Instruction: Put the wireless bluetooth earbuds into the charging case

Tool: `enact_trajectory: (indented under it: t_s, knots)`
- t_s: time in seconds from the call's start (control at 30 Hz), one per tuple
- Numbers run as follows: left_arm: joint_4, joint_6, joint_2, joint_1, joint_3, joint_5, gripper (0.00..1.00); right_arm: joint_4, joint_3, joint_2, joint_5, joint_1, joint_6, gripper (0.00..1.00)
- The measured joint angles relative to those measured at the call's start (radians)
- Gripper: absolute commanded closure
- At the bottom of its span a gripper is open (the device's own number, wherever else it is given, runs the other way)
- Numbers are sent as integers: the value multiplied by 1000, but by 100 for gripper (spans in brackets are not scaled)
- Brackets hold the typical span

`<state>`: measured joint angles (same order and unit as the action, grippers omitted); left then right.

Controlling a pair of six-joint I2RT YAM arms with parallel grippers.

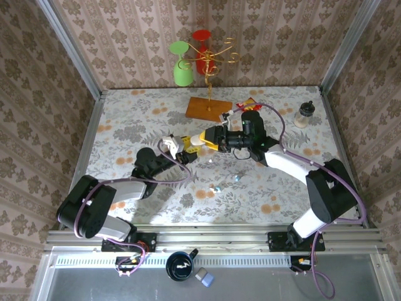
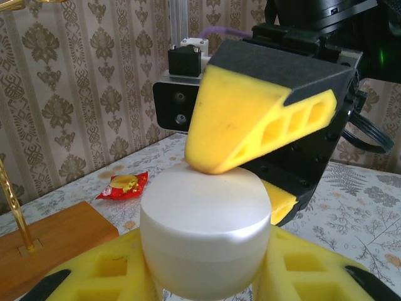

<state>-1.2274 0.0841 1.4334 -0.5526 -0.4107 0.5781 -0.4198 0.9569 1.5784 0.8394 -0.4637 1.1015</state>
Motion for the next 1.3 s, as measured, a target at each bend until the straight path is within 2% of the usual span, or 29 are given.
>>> enact_trajectory:
  t_s: [0.1,0.2,0.3,0.53,0.67,0.97,1.13,1.3]
  knots:
    - [-9,0,11,1,-6,-2,77,-81,-6,19,15,0,66,62]
    - [-15,0,16,11,-10,-7,77,-185,-14,57,35,4,141,75]
    - [-15,0,26,18,-10,-14,71,-236,-20,82,37,9,187,88]
    - [-2,-5,25,36,-10,-6,31,-240,-32,83,36,18,180,89]
    - [60,-43,1,56,-10,-2,16,-187,-55,79,5,48,120,88]
    - [270,-162,-70,56,-9,21,4,-15,-147,78,-208,190,-26,88]
    - [321,-184,-71,56,-9,20,4,62,-121,142,-335,197,-137,88]
    - [330,-192,-72,56,-9,22,0,83,-86,251,-389,197,-187,88]
